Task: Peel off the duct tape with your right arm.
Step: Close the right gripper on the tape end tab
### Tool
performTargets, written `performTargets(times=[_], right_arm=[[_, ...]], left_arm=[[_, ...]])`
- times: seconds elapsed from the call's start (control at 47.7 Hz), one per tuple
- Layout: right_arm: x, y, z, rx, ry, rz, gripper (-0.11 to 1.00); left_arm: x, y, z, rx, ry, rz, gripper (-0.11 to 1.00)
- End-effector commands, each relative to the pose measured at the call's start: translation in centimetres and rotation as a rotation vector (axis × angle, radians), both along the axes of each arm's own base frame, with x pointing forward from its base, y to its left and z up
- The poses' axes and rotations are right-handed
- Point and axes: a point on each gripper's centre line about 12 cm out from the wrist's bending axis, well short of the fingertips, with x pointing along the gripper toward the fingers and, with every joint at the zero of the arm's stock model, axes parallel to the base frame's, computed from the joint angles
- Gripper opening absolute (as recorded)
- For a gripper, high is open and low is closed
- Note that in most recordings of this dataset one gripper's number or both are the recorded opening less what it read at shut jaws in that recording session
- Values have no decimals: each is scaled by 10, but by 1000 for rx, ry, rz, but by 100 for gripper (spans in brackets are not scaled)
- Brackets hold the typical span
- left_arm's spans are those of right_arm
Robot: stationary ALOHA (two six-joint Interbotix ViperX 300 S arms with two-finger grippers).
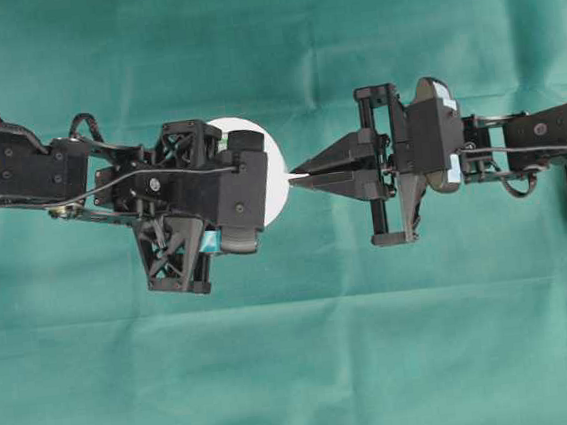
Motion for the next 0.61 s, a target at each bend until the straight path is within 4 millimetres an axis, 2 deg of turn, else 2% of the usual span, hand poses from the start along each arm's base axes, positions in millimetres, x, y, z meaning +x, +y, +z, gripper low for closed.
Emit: performTargets(times=[0.0,0.398,0.587], right_arm=[[2,-2,9,0,-32,-6,-9],[0,-7,5,3,-22,-22,-9],[-1,-9,4,3,-17,-28,-9]], left_arm=[[1,0,23,1,-66,-5,22],[0,-1,21,1,-60,-6,22],[-1,-10,21,0,-62,-31,22]])
